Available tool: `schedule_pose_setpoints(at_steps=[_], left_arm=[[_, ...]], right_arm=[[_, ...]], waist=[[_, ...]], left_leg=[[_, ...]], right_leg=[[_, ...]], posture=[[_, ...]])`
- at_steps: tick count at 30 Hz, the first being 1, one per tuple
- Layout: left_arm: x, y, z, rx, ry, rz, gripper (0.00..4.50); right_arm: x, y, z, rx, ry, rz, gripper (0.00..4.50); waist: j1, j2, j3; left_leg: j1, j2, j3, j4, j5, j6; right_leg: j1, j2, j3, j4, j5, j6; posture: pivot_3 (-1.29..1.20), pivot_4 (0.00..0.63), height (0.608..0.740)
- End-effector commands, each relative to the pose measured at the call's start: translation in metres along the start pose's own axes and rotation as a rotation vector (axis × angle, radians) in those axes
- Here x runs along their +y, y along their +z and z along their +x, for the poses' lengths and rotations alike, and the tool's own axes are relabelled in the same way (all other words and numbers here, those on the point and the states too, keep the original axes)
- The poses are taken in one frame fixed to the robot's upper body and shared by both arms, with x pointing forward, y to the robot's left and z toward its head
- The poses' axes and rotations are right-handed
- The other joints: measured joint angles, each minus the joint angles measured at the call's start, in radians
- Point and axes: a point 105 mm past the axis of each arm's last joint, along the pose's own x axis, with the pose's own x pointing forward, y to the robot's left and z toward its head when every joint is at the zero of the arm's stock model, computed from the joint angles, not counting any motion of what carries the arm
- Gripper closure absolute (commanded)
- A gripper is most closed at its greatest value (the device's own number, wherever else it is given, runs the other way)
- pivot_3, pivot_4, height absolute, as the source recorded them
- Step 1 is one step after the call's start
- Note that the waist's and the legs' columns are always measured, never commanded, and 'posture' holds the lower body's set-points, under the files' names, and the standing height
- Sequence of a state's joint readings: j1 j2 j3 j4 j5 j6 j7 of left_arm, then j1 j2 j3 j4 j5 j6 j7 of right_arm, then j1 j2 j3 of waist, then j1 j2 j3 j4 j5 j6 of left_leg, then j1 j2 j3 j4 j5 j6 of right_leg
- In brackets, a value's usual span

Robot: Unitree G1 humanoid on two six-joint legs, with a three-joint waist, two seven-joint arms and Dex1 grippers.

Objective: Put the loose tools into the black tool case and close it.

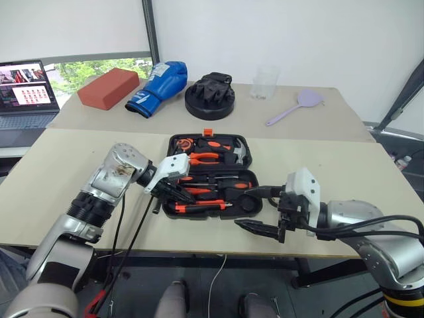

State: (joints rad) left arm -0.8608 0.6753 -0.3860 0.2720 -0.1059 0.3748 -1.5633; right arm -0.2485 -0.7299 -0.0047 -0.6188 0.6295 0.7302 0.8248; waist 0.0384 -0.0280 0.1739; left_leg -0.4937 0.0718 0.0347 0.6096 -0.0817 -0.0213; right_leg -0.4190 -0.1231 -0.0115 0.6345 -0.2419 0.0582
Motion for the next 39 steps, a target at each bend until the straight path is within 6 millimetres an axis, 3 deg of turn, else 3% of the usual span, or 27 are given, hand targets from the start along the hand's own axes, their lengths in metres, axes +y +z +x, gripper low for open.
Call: schedule_pose_setpoints(at_steps=[1, 4, 8, 10, 16, 19, 23, 29, 33, 38, 39], left_arm=[[-0.006, -0.010, 0.010, 0.118, -0.023, 0.089, 4.41], [-0.013, -0.023, 0.017, 0.170, -0.062, 0.115, 4.41], [-0.003, -0.030, 0.021, 0.195, 0.001, 0.139, 4.41], [0.001, -0.025, 0.019, 0.165, 0.019, 0.128, 4.41], [0.016, 0.024, -0.017, -0.147, 0.155, 0.051, 4.41], [0.017, 0.036, -0.037, -0.266, 0.252, 0.038, 3.70], [-0.001, 0.042, -0.054, -0.374, 0.253, 0.003, 2.22], [-0.013, 0.056, -0.057, -0.445, 0.286, 0.031, 0.08], [-0.023, 0.062, -0.056, -0.451, 0.247, 0.036, 0.02], [-0.034, 0.058, -0.050, -0.389, 0.216, 0.039, 0.02], [-0.034, 0.057, -0.050, -0.383, 0.220, 0.045, 0.00]], right_arm=[[0.002, 0.006, -0.002, -0.014, -0.009, -0.035, 0.00], [0.002, 0.006, -0.002, -0.017, -0.016, -0.030, 0.00], [0.001, 0.005, -0.002, -0.020, -0.027, -0.023, 0.00], [0.001, 0.006, -0.002, -0.021, -0.030, -0.022, 0.00], [-0.004, 0.000, -0.014, 0.016, -0.084, -0.002, 0.00], [-0.016, -0.011, -0.030, 0.073, -0.159, 0.025, 0.00], [-0.037, -0.026, -0.050, 0.147, -0.243, 0.032, 0.00], [-0.065, -0.048, -0.050, 0.216, -0.287, 0.059, 0.00], [-0.082, -0.065, -0.041, 0.269, -0.302, 0.050, 0.00], [-0.087, -0.083, -0.030, 0.324, -0.265, 0.064, 0.00], [-0.090, -0.091, -0.029, 0.354, -0.283, 0.079, 0.24]], waist=[[0.001, 0.000, 0.000], [0.000, 0.000, 0.000], [0.001, 0.001, -0.002], [0.002, 0.003, -0.004], [0.004, 0.004, -0.004], [0.002, 0.004, -0.004], [-0.003, 0.004, -0.004], [-0.013, 0.003, -0.004], [-0.015, 0.004, -0.004], [-0.022, 0.004, -0.004], [-0.022, 0.004, -0.004]], left_leg=[[0.000, 0.000, 0.000, 0.000, 0.000, 0.000], [0.001, 0.000, 0.000, 0.000, 0.000, 0.000], [0.002, 0.000, 0.000, 0.000, 0.000, 0.000], [0.002, 0.000, 0.000, 0.000, 0.000, 0.000], [0.001, 0.000, 0.000, 0.001, -0.002, -0.004], [0.000, 0.000, 0.000, 0.002, -0.001, -0.003], [0.001, 0.000, 0.000, 0.001, 0.003, 0.003], [0.001, 0.000, 0.000, 0.001, 0.003, 0.004], [0.002, 0.000, 0.000, 0.001, 0.000, -0.001], [0.001, -0.001, 0.000, 0.000, 0.003, 0.004], [0.001, -0.001, 0.000, 0.000, 0.003, 0.004]], right_leg=[[0.000, 0.000, 0.000, 0.000, 0.000, 0.000], [0.001, 0.000, 0.000, 0.000, 0.001, -0.002], [0.002, 0.000, 0.000, 0.000, 0.001, -0.002], [0.003, 0.000, 0.000, 0.000, 0.001, -0.002], [0.000, 0.000, -0.001, -0.001, 0.004, 0.001], [0.001, 0.000, 0.000, -0.002, 0.005, 0.002], [0.005, 0.000, 0.000, -0.003, 0.005, 0.003], [0.004, 0.000, 0.000, -0.002, 0.005, 0.003], [0.004, 0.000, 0.000, -0.003, 0.005, 0.004], [0.004, 0.000, 0.001, -0.003, 0.006, 0.006], [0.004, 0.000, 0.001, -0.003, 0.007, 0.007]], posture=[[0.00, 0.150, 0.735], [0.00, 0.150, 0.735], [0.00, 0.150, 0.735], [0.00, 0.150, 0.735], [0.00, 0.150, 0.735], [0.00, 0.150, 0.735], [0.00, 0.150, 0.735], [0.00, 0.150, 0.735], [0.00, 0.150, 0.735], [0.00, 0.150, 0.735], [0.00, 0.150, 0.735]])
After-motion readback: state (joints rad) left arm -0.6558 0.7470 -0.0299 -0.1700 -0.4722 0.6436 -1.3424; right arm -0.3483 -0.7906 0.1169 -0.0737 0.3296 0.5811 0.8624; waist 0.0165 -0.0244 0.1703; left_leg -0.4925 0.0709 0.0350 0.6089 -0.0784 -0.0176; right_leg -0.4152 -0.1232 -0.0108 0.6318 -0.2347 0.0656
